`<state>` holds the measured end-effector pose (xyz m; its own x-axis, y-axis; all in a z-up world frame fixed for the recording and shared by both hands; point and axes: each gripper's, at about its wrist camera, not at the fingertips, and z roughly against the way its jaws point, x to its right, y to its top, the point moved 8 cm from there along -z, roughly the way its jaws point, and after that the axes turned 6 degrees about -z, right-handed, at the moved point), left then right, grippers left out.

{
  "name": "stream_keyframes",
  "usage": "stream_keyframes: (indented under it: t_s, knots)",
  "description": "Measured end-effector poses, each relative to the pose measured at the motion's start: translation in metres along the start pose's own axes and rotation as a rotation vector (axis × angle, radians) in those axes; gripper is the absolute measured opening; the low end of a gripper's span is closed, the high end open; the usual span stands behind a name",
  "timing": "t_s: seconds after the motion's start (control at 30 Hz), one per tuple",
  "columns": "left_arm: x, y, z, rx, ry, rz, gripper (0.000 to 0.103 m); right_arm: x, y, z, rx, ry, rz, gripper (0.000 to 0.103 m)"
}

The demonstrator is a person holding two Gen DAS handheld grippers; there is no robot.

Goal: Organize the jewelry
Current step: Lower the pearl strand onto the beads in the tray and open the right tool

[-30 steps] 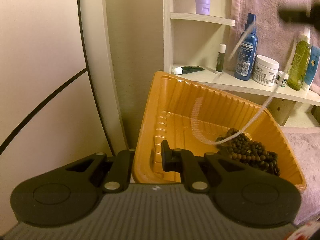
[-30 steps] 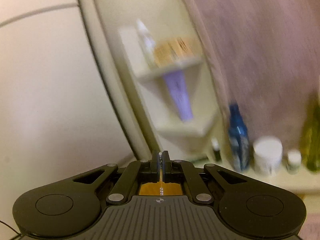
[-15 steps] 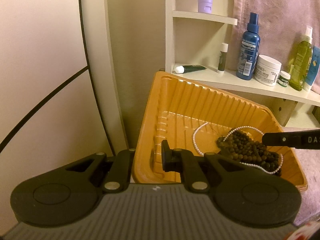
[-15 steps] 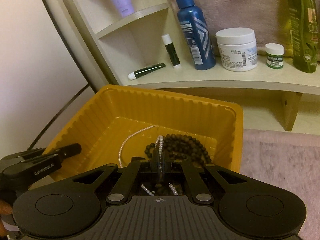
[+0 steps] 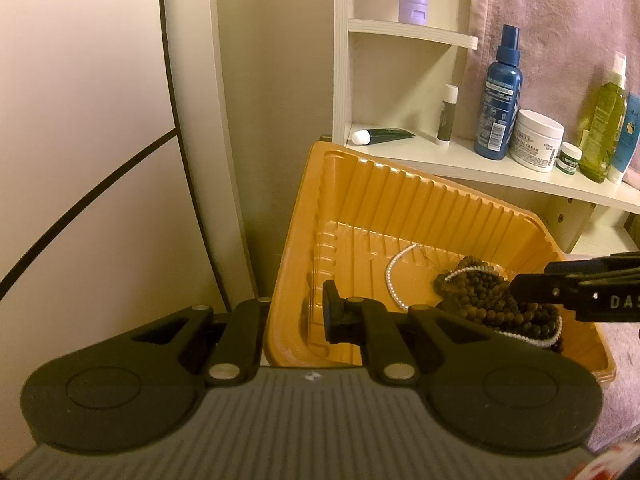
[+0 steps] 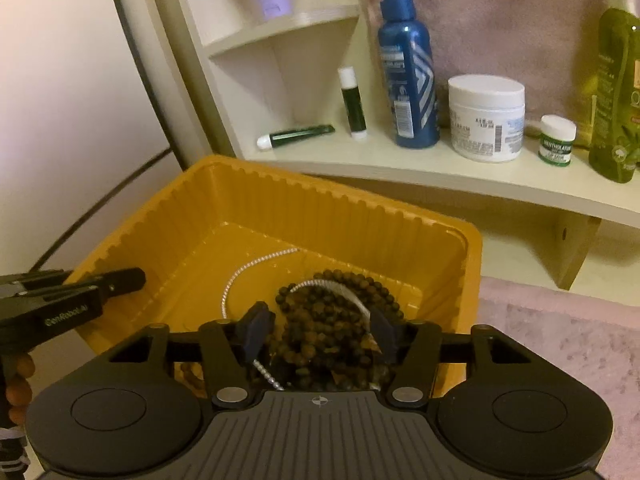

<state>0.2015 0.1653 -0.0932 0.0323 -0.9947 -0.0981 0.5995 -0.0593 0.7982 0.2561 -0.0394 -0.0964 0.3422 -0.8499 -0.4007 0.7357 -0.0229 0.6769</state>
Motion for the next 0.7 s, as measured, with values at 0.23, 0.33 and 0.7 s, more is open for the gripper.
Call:
stream_keyframes:
  t_s: [0.23,0.33,0.7]
  knots:
    - [0.0,0.0,-0.001,-0.002,0.0,0.002,0.011,0.005,0.0,0.003,-0.001,-0.01,-0.019,0.061]
    - [0.0,0.0,-0.002,-0.003,0.0,0.004,0.011,0.008,0.0,0.004,-0.001,-0.017,-0.026,0.062]
    - [-0.005,-0.006,-0.015,-0.028,-0.002,0.031,0.011,0.012,-0.001,0.008,0.014,-0.021,-0.054,0.063]
